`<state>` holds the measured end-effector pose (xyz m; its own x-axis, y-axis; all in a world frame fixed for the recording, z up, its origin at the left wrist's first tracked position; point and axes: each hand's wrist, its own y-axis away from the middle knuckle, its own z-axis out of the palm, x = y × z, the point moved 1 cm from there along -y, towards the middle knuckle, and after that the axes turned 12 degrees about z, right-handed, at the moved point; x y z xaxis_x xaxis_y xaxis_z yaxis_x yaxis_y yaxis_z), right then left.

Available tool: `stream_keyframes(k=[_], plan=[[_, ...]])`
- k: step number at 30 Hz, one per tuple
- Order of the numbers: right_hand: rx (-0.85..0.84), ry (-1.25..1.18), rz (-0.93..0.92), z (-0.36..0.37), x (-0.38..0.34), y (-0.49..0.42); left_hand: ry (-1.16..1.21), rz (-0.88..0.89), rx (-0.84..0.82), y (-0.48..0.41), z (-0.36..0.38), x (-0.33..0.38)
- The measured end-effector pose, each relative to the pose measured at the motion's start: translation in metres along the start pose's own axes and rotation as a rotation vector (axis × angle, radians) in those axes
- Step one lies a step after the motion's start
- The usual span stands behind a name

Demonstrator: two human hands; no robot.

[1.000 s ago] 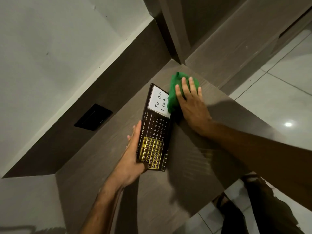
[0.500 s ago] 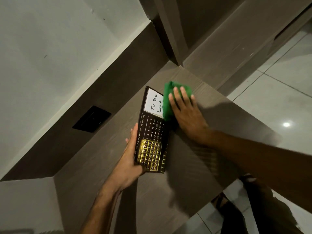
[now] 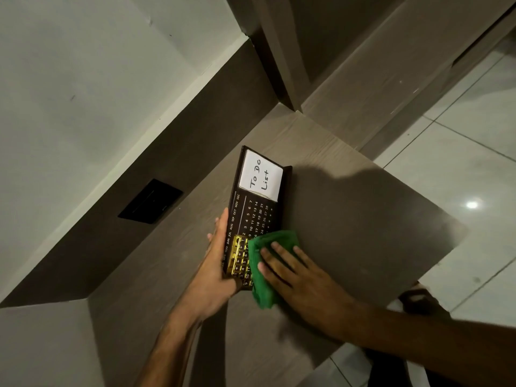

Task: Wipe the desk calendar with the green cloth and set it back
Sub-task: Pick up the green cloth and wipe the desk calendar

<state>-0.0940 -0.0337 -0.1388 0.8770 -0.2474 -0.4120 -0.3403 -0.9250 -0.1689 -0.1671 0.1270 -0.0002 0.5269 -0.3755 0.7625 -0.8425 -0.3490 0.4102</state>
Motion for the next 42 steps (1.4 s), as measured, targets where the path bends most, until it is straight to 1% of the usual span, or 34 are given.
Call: stream_keyframes(k=[2,3,7,9,12,14,17,19,22,24,26,29,31,33,35,38,40,42], plan=[[-0.012,0.024,-0.053,-0.014,0.027,-0.018,0.0,0.001,-0.002,0.0,0.0,0.0],[-0.011,0.039,-0.046,-0.022,0.044,-0.03,-0.004,0.001,-0.002,0.0,0.0,0.001],[0.029,0.069,0.062,-0.059,0.099,-0.087,0.026,-0.014,0.004,-0.001,0.0,0.003],[0.037,0.006,0.181,-0.072,0.116,-0.109,0.014,-0.003,0.002,0.0,0.001,0.005],[0.07,-0.195,0.432,-0.082,0.123,-0.129,-0.038,0.003,-0.016,-0.001,0.001,0.006],[0.094,-0.299,0.499,-0.083,0.106,-0.133,-0.025,0.004,-0.011,-0.002,0.002,0.006],[0.126,-0.356,0.413,-0.082,0.063,-0.116,-0.009,0.002,0.001,-0.002,0.002,0.004],[0.14,-0.352,0.281,-0.083,0.04,-0.099,-0.014,0.001,0.005,-0.002,0.003,0.002],[0.126,-0.224,0.005,-0.087,0.023,-0.085,-0.026,0.021,0.025,-0.002,0.003,-0.001],[0.113,-0.155,-0.07,-0.095,0.03,-0.1,-0.024,0.024,0.028,-0.002,0.004,-0.001],[0.115,-0.094,-0.022,-0.105,0.047,-0.129,0.009,0.013,0.018,-0.002,0.003,-0.001],[0.127,-0.171,0.215,-0.119,0.078,-0.164,0.015,0.019,0.005,-0.002,0.002,0.0],[0.127,-0.234,0.367,-0.112,0.083,-0.161,0.022,0.015,0.006,-0.003,0.002,0.001],[0.128,-0.2,0.417,-0.094,0.072,-0.138,0.016,0.012,0.005,-0.002,0.001,0.001],[0.13,-0.146,0.355,-0.071,0.052,-0.105,-0.008,0.021,0.005,-0.002,0.001,0.0],[0.069,-0.088,0.175,-0.036,0.022,-0.053,0.004,0.033,-0.003,-0.002,0.001,-0.001],[0.065,-0.087,0.075,-0.023,0.008,-0.029,0.052,0.038,0.001,-0.002,0.001,0.0],[0.074,-0.097,0.016,-0.016,0.004,-0.017,0.059,0.032,0.0,-0.002,0.002,-0.001]])
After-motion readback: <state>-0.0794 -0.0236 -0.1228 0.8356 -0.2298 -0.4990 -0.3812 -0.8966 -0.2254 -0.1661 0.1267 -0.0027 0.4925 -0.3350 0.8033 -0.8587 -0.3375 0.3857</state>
